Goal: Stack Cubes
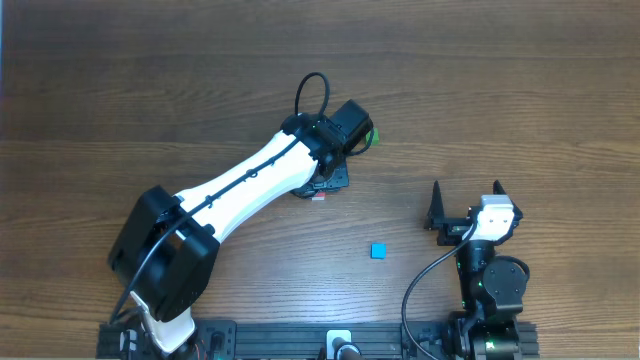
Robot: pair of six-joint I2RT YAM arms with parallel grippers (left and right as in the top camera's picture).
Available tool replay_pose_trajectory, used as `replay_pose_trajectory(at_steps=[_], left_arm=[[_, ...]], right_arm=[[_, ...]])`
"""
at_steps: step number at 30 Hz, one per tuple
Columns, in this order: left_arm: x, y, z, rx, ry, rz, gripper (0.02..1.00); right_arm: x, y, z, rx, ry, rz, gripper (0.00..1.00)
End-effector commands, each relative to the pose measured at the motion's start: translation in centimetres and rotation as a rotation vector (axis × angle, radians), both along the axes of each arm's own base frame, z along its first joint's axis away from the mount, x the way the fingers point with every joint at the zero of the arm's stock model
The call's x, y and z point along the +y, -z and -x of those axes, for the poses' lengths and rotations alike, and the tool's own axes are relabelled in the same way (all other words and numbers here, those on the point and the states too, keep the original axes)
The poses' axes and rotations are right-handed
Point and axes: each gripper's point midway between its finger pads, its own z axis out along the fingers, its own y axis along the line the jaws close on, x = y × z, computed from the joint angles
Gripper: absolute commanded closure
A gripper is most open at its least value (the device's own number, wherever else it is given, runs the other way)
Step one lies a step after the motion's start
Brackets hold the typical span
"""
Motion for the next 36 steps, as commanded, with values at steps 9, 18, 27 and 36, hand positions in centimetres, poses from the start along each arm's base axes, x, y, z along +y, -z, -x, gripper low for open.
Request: replay_pose_trajectory(at_steps=[9, 18, 27, 36], left_arm=[[-0.4, 0.7, 0.1, 0.033, 0.011, 0.004, 0.978], [-0.4, 1.0, 0.2, 0.043, 0.011, -0.001, 0.976], [-0.3, 1.1, 0.4, 0.056, 0.012, -0.002, 0.974], [-0.3, 1.5, 0.6, 0.068, 0.012, -0.010, 0.954]], right_arm=[[0.0, 0.2, 0.0, -0.002, -0.002, 0.004, 0.007], [0.0, 0.2, 0.0, -0.002, -0.002, 0.004, 0.009], [0.0, 0.2, 0.0, -0.002, -0.002, 0.004, 0.007], [0.0, 0.2, 0.0, -0.002, -0.002, 0.004, 0.007]])
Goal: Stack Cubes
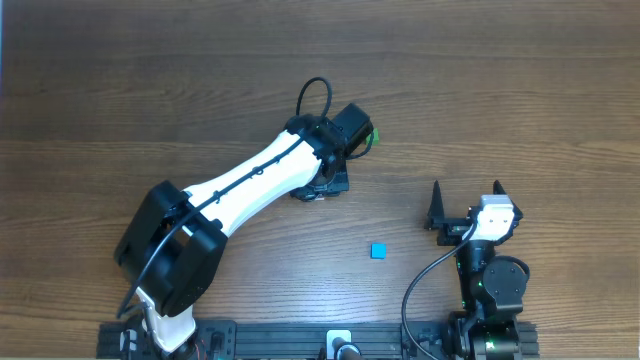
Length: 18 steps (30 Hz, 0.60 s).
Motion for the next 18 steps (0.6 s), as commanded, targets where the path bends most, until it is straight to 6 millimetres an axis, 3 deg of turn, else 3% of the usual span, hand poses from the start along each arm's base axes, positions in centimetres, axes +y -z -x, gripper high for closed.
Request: replay_pose_trajectory(at_steps=[1, 6, 18], left_arm=[[-0.30, 0.26, -0.31, 0.007, 0.008, 0.001, 0.950], [-0.29, 0.26, -0.31, 0.007, 0.009, 0.001, 0.860], [-0.29, 0.26, -0.32, 0.006, 0.009, 0.000, 0.511]], right_arm=[[-0.01, 0.17, 0.00, -0.002, -0.002, 0.004, 0.007], [-0.01, 0.17, 0.00, -0.002, -0.002, 0.004, 0.007], [-0.01, 0.17, 0.00, -0.002, -0.002, 0.004, 0.009]])
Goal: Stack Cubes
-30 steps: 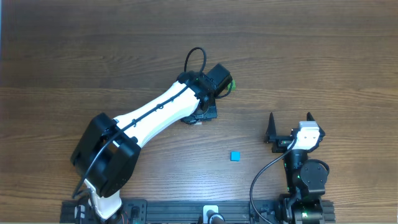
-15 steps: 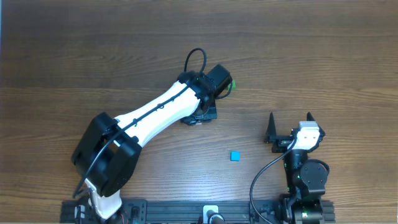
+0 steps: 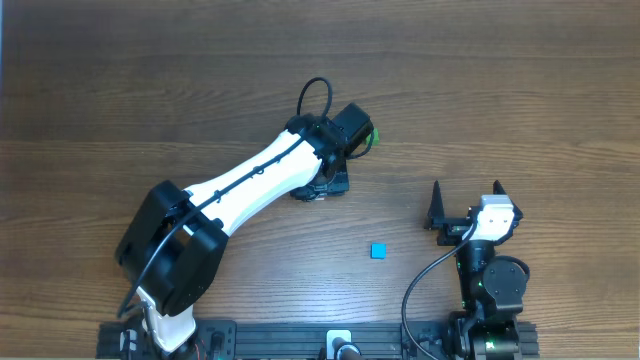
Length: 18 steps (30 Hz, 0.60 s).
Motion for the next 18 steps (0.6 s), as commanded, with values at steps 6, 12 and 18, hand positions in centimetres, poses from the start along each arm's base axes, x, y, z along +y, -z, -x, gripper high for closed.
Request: replay_pose_trajectory(at_steps=[6, 12, 18], left_arm=[[-0.3, 0.2, -0.3, 0.004, 0.003, 0.001, 0.180], [-0.5, -0.6, -0.2, -0.014, 0.011, 0.013, 0.020], [-0.6, -2.6, -0.6, -0.069, 0.012, 0.041, 0.020]], right_arm=[[0.0, 0.2, 0.0, -0.002, -0.002, 0.004, 0.007], [0.0, 0.2, 0.0, -0.002, -0.002, 0.004, 0.009], [0.0, 0.2, 0.0, -0.002, -0.002, 0.004, 0.009]])
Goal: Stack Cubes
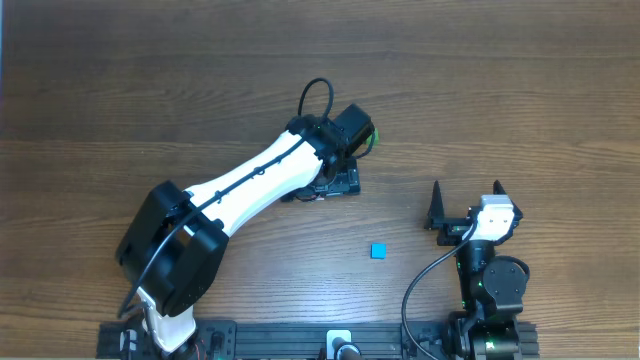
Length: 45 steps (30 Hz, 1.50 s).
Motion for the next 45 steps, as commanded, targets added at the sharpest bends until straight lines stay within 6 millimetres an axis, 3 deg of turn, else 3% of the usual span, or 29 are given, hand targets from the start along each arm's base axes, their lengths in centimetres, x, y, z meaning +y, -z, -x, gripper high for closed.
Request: replay_pose_trajectory(at_steps=[1, 5, 10, 14, 17, 23, 27, 31, 39, 45], left_arm=[[-0.3, -3.3, -1.1, -0.095, 0.000, 0.047, 0.020], [0.8, -7.8, -2.5, -0.222, -0.035, 0.097, 0.020], [4.2, -15.0, -3.9, -0.426, -0.110, 0.148, 0.020], [8.2, -20.6, -4.6, -0.574, -0.148, 0.202, 0.020], [12.4, -24.3, -4.9, -0.695, -0.191, 0.225, 0.023], [19.1, -28.4, -3.3, -0.945, -0.214, 0.258, 0.020], [22.2, -27.7, -0.1, -1.122, -0.183, 0.216, 0.020], [22.4, -24.5, 1.9, -1.203, -0.104, 0.195, 0.025], [21.3, -17.0, 2.9, -1.364, -0.007, 0.250, 0.027], [21.3, -13.8, 3.0, -1.416, 0.019, 0.234, 0.034]], right_arm=[[0.0, 0.2, 0.0, -0.002, -0.002, 0.004, 0.007], [0.0, 0.2, 0.0, -0.002, -0.002, 0.004, 0.009], [0.0, 0.2, 0.0, -0.002, -0.002, 0.004, 0.007], [0.0, 0.2, 0.0, -0.002, -0.002, 0.004, 0.007], [0.0, 0.2, 0.0, -0.002, -0.002, 0.004, 0.007], [0.0, 0.2, 0.0, -0.002, -0.002, 0.004, 0.007], [0.0, 0.2, 0.0, -0.002, -0.002, 0.004, 0.007], [0.0, 0.2, 0.0, -0.002, -0.002, 0.004, 0.007], [0.0, 0.2, 0.0, -0.002, -0.002, 0.004, 0.007], [0.0, 0.2, 0.0, -0.002, -0.002, 0.004, 0.009]])
